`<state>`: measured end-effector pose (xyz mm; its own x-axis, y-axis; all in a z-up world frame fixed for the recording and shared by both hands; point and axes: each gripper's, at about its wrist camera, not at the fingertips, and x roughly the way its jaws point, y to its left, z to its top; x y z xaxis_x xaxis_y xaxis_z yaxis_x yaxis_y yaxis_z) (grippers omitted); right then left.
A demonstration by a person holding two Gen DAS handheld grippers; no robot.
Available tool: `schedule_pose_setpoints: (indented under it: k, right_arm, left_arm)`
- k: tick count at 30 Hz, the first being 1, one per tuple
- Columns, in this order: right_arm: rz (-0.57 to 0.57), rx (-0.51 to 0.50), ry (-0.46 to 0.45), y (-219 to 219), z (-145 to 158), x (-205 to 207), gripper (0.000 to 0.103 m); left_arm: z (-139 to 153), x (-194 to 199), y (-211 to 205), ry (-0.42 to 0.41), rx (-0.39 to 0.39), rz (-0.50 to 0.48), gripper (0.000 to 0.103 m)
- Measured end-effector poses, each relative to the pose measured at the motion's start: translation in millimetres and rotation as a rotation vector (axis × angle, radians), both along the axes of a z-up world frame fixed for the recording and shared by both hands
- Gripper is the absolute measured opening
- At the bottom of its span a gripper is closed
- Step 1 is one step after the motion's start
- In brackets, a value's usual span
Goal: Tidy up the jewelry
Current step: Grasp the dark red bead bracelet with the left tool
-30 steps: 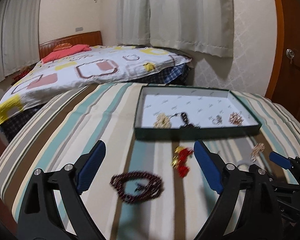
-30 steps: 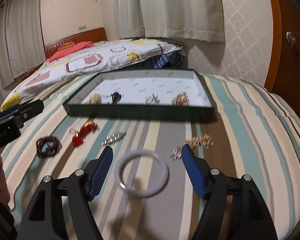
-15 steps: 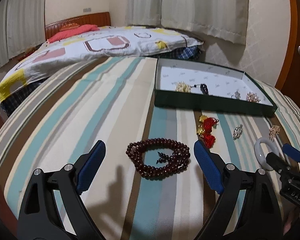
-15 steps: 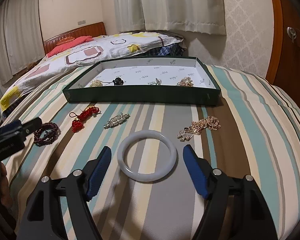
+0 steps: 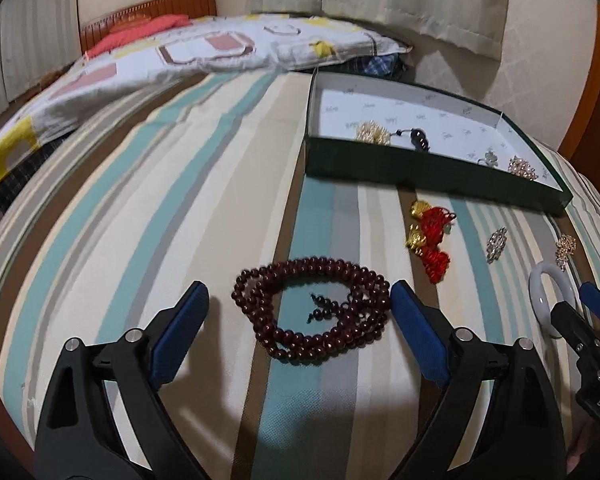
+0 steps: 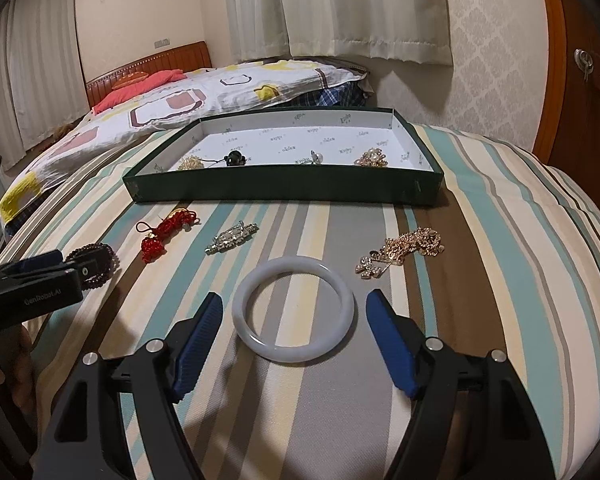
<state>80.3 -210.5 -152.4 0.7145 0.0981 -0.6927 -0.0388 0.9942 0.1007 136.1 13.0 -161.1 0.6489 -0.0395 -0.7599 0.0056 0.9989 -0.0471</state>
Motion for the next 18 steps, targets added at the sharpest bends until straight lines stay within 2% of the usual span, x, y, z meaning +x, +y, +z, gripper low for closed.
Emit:
schedule_pose_setpoints:
  k: [1, 3, 4, 6, 7, 12, 13, 18]
  right_arm:
    - [-0.001, 0.000, 0.004, 0.0, -0.2, 0.9, 0.072]
    - [-0.003, 0.002, 0.013, -0.7, -0.3, 4.3, 0.072]
    - [-0.004, 0.003, 0.018, -0.4, -0.8, 4.9, 0.072]
    - [-0.004, 0.004, 0.030, -0.2, -1.1, 7.9, 0.072]
    - [-0.004, 0.002, 0.037, 0.5, -1.5, 9.3, 0.072]
    - [0.003, -0.013, 0.072, 3.6, -2.6, 17.1, 0.072]
    - [0.003, -0.018, 0.081, 4.0, -3.9, 18.4, 0.072]
    - [0.013, -0.064, 0.111, 10.0, -5.7, 23.5, 0.072]
  left_arm:
    - [-0.4, -0.9, 0.7, -0.003, 0.008, 0.006, 0.072]
    - [-0.4, -2.9, 0.8, -0.011, 0.006, -0.002, 0.064]
    - [-0.1, -4.4, -0.9, -0.020, 0.012, -0.015, 0.053]
    - [0.2, -6.1, -3.5, -0.029, 0.025, -0.034, 0.043]
    - [0.4, -7.8, -4.8, -0.036, 0.025, -0.047, 0.035]
    - [3.3, -11.3, -3.6, -0.060, 0.017, -0.052, 0.024]
    - [4.8, -11.4, -3.3, -0.068, 0.014, -0.053, 0.018]
    - [7.4, -10.9, -1.7, -0.076, 0.004, -0.047, 0.016]
